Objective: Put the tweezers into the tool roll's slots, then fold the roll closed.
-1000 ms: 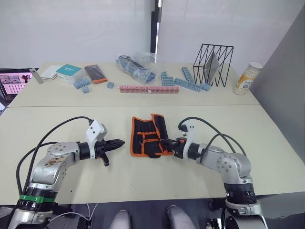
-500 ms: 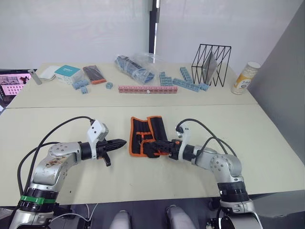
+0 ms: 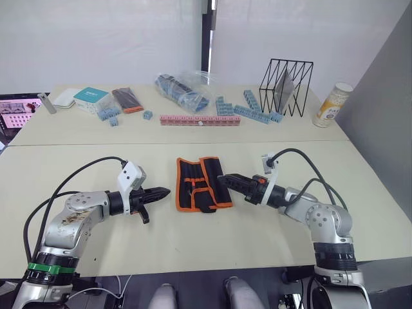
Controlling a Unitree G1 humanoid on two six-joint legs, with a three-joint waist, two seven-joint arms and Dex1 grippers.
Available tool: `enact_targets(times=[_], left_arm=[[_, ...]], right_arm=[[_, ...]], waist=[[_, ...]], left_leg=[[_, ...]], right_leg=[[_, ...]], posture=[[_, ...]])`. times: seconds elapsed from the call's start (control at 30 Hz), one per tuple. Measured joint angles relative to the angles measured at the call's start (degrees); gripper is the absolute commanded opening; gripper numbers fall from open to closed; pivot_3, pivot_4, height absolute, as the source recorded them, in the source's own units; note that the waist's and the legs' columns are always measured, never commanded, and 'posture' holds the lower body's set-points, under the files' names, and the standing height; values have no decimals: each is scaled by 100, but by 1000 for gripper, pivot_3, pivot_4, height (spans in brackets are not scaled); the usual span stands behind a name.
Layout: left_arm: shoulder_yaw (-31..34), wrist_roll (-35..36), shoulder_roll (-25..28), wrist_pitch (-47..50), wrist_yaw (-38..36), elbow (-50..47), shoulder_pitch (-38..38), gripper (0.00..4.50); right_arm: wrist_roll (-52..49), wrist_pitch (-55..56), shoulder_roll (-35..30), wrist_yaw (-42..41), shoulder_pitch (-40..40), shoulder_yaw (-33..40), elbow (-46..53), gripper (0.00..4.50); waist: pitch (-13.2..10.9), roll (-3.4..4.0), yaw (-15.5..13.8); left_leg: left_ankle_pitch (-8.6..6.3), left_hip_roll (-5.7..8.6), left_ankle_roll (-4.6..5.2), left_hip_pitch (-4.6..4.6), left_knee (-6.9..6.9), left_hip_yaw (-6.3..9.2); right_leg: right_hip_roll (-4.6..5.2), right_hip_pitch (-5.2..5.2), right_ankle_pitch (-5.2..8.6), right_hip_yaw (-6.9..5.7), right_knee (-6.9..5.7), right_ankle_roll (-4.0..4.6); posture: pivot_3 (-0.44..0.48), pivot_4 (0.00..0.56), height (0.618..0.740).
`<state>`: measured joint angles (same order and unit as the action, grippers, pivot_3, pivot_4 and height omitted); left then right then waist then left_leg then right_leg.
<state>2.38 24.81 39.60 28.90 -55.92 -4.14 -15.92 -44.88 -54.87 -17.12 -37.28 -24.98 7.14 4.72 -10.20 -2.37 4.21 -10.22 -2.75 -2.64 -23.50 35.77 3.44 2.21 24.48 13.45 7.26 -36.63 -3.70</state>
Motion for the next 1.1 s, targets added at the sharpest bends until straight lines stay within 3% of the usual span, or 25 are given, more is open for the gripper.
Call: enact_targets(times=[0.17,0.5,0.53,0.73,0.93,1.1], left_arm=[[1,6,3,6,-18,25,-5,0],[224,525,-110,772,98,-14,105,0],[269,619,-189,923,189,-14,117,554],[501,1066,-545,1572,596,-19,118,2508],[503,1155,-560,1999,780,-18,118,4452],[302,1148,-612,2152,809,-182,113,4452]], right_arm=[[436,420,-108,-261,186,-528,4,105],[2202,2026,-504,-535,286,-1816,-464,38],[2360,2175,-532,-542,263,-1902,-501,0],[2641,2411,-515,-518,242,-1986,-550,0],[2686,2412,-512,-532,249,-1986,-542,0],[2750,2412,-510,-541,246,-1984,-544,0]], waist=[[0,0,-1],[0,-1,-12],[0,-1,-12],[1,-4,-11],[2,-5,-12],[5,-7,-22]], left_leg=[[0,0,0,-1,1,-1],[0,0,0,3,3,-2],[0,0,0,10,3,-2],[0,0,0,26,13,-2],[0,0,-1,29,14,-2],[0,0,-1,33,14,-2]], right_leg=[[0,1,0,1,0,0],[0,-2,0,1,2,-1],[0,-9,0,1,1,-1],[0,-23,16,0,-1,26],[0,-26,16,1,-1,27],[1,-31,23,1,0,39]], posture=[[0,150,737],[0,150,737],[0,150,737],[0,150,737],[0,150,737],[0,150,737]])
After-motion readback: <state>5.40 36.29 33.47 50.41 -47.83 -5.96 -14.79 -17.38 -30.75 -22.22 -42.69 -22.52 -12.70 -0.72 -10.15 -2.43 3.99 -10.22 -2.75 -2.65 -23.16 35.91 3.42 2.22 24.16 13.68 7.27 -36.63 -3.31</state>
